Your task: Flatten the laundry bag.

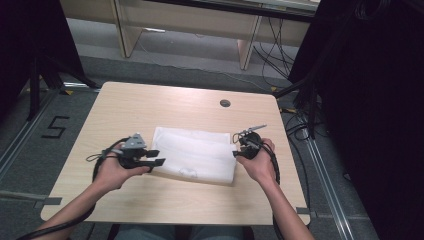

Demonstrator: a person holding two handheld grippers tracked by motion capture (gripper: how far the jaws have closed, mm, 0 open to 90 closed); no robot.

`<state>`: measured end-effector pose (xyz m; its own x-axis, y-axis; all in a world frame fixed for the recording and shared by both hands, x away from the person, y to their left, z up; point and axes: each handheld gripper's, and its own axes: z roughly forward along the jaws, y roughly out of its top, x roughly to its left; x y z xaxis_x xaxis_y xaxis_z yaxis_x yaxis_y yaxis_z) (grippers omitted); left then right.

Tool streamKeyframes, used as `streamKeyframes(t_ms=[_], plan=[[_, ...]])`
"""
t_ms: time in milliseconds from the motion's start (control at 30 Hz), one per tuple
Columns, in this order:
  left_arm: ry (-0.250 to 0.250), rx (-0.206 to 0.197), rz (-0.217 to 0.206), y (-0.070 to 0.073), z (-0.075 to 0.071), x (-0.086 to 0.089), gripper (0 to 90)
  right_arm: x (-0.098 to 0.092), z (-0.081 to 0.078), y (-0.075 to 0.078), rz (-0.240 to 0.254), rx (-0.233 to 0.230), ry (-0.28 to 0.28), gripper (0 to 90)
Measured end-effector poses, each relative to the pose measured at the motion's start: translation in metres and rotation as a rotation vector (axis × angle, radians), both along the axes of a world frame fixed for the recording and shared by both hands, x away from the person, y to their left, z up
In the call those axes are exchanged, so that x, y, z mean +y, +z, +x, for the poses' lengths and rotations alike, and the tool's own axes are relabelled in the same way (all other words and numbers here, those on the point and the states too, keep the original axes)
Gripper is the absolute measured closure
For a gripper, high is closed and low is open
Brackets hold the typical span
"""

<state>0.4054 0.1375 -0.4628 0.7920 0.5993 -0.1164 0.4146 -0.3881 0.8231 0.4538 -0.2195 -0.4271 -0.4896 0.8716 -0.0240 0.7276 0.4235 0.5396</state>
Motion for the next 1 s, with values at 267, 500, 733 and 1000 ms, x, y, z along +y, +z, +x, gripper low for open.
streamKeyframes(t_ms=[267,500,733,1000], plan=[[-0.105,0.067,0.147,-0.020,0.009,-0.040,75.6,0.026,0.040,-0.011,-0.031,0.015,0.085,54.0],[-0.155,0.094,0.225,-0.031,0.012,-0.043,75.5,0.046,0.065,-0.024,-0.045,0.038,0.130,49.0],[-0.175,0.103,0.266,-0.036,0.011,-0.044,74.9,0.056,0.075,-0.040,-0.046,0.071,0.150,47.8],[-0.177,0.089,0.276,-0.039,0.010,-0.046,75.3,0.063,0.079,-0.058,-0.054,0.082,0.222,52.9]])
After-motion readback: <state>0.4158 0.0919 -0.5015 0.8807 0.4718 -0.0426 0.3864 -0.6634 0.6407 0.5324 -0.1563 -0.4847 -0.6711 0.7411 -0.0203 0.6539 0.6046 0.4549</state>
